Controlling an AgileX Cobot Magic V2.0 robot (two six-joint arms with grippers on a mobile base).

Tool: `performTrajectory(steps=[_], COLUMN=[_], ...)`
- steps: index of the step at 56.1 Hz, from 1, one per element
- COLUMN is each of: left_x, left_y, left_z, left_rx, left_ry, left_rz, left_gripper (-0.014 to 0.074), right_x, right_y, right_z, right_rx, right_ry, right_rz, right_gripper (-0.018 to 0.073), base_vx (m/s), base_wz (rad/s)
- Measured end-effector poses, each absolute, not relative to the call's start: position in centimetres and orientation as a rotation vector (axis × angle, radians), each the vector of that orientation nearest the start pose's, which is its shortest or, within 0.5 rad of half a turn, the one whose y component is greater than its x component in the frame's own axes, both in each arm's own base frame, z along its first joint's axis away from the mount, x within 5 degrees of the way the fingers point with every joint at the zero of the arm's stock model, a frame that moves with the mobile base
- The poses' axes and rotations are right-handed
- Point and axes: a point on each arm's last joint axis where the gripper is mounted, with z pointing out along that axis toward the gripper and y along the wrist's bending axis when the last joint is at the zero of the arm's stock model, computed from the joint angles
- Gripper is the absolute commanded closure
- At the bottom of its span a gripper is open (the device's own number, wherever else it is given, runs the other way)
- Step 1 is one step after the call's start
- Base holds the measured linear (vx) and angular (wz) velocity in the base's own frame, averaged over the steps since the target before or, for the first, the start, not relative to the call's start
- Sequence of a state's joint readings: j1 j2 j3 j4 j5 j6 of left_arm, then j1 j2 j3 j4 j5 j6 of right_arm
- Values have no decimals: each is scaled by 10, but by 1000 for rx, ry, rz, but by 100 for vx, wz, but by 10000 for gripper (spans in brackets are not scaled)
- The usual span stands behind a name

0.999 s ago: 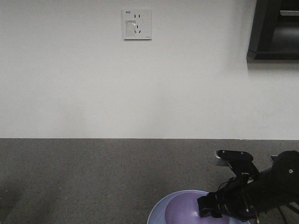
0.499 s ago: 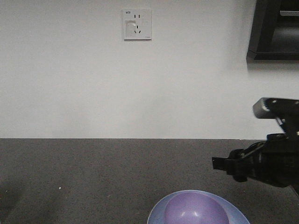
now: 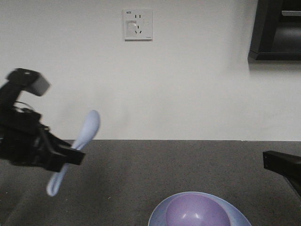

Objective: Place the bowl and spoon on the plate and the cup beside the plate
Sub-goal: 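Move the left gripper over the bowl and drop the spoon inside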

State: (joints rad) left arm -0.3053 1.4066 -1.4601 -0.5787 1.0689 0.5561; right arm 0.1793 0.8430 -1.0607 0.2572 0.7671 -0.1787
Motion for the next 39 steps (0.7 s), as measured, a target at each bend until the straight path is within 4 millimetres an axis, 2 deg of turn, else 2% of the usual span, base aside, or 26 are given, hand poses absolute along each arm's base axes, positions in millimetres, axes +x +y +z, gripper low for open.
performTrajectory(steps=[6,12,20,28,39], left_x=[287,302,307,308,306], left_y=[-166,-203,-241,-264,-282], left_z=[387,365,341,321,298], left_rx=[969,1047,1131,1173,1219], left_ry=[2240,2280,2314,2356,2405], left_rz=[-689,-742,-792,-817,-832], left_gripper=[596,596,596,596,594], right_x=[148,147,148,148,148], right_y=[40,38,36,36,36], right_z=[414,412,412,412,412], right_rx=[-272,-257,-248,-246,-244], right_ry=[2041,2062,2067,2070,2071], right_rz=[262,240,218,215,213], right_gripper=[-22,-22,-22,-22,-22], base_vx=[0,0,0,0,0], base_wz=[0,0,0,0,0])
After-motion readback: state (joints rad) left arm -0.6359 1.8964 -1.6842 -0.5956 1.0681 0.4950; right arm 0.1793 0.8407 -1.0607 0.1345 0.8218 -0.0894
